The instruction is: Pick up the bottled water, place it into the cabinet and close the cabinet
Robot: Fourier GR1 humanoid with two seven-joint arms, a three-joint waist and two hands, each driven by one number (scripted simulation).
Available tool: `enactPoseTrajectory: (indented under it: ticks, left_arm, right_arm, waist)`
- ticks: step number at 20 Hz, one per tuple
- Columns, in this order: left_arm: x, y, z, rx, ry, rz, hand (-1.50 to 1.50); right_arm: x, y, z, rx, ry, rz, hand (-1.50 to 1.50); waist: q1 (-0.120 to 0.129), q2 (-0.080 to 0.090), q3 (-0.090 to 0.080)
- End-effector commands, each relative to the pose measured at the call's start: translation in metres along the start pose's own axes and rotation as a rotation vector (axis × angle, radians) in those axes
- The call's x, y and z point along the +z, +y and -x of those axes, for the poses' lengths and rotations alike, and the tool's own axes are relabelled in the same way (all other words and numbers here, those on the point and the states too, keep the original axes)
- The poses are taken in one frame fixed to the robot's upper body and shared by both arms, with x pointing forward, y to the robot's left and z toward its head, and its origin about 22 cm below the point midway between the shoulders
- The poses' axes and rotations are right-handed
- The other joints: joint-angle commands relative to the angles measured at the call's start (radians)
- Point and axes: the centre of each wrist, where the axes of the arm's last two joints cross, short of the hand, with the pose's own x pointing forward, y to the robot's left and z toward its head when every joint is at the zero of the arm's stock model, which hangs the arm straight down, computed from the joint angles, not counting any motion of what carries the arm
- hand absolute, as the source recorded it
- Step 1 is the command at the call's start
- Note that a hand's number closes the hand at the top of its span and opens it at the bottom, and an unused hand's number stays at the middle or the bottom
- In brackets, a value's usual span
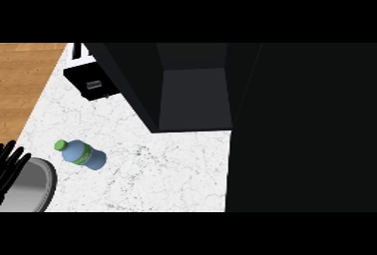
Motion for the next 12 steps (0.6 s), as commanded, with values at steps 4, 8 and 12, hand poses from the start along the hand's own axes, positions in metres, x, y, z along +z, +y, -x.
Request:
enactPoseTrajectory:
  ticks: [4, 8, 12]
  left_arm:
    - [-0.037, 0.020, 0.052, 0.131, 0.104, -0.032, -1.50]
    - [-0.058, 0.014, 0.078, 0.190, 0.140, -0.020, -1.50]
    - [-0.061, 0.022, 0.092, 0.222, 0.146, -0.012, -1.50]
  right_arm:
    - [-0.002, -0.001, 0.011, -0.005, -0.004, 0.005, -1.50]
    - [0.003, -0.001, 0.016, -0.022, 0.002, 0.006, -1.50]
    - [0.009, -0.003, 0.003, -0.005, -0.002, -0.007, -1.50]
  waist:
    - [-0.025, 0.027, -0.046]
    - [-0.024, 0.027, -0.046]
    - [-0.021, 0.025, -0.046]
